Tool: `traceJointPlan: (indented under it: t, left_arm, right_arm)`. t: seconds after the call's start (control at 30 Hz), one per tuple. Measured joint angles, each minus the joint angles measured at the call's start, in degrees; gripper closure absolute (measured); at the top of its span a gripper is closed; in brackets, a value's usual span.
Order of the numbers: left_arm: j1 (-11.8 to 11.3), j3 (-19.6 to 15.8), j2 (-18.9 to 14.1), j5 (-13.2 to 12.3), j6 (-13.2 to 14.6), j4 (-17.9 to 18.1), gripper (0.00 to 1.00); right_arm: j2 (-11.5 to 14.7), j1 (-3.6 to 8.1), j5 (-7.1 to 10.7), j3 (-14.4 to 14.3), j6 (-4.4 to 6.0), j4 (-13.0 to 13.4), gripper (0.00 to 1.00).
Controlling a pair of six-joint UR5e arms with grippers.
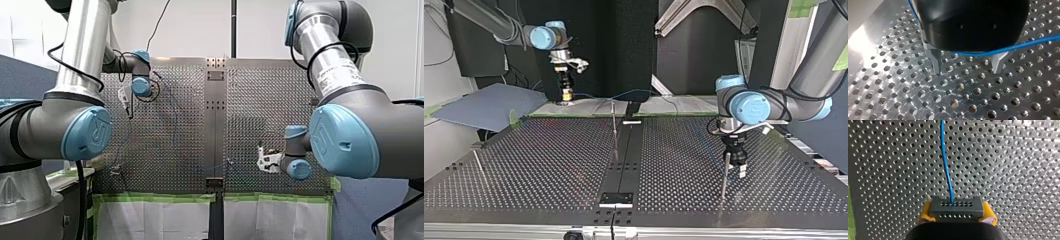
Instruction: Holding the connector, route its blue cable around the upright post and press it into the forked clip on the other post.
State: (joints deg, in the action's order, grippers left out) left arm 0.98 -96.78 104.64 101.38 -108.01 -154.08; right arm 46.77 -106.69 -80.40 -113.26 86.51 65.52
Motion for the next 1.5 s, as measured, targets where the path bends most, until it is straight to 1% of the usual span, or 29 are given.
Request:
traceJointPlan:
  t: [0.2,0.33,0.53,0.73,0.83,1.07,1.3,1.5]
  left_arm:
    - [0.00,0.01,0.00,0.15,0.08,0.00,0.01]
    - [0.00,0.04,-0.01,0.40,0.32,-0.02,0.01]
    - [0.12,0.39,-0.01,1.07,0.82,-0.40,0.01]
    - [0.28,1.38,-0.02,1.69,1.75,-1.79,0.01]
    - [0.43,1.63,-0.02,2.03,2.06,-2.15,0.01]
    - [0.53,1.70,-0.02,2.85,2.09,-2.28,0.01]
    - [0.54,1.71,0.00,2.87,1.47,-2.25,0.01]
    - [0.27,1.66,0.00,1.99,-0.69,-2.15,0.01]
  right_arm:
    - [-0.87,-1.01,-0.02,0.00,-0.40,-0.29,1.00]
    - [-2.51,-1.71,-0.21,0.00,-0.82,0.54,1.00]
    - [-4.39,-2.23,-0.51,0.01,-0.79,1.80,1.00]
    - [-5.56,-2.23,-0.63,0.08,-0.20,3.34,1.00]
    - [-5.69,-2.00,-0.59,0.13,0.28,3.64,1.00]
    - [-5.75,-1.79,-0.34,0.25,1.01,4.34,1.00]
    - [-5.83,-1.74,-0.28,0.27,1.05,4.40,1.00]
    - [-5.84,-1.73,-0.23,0.27,0.86,4.11,1.00]
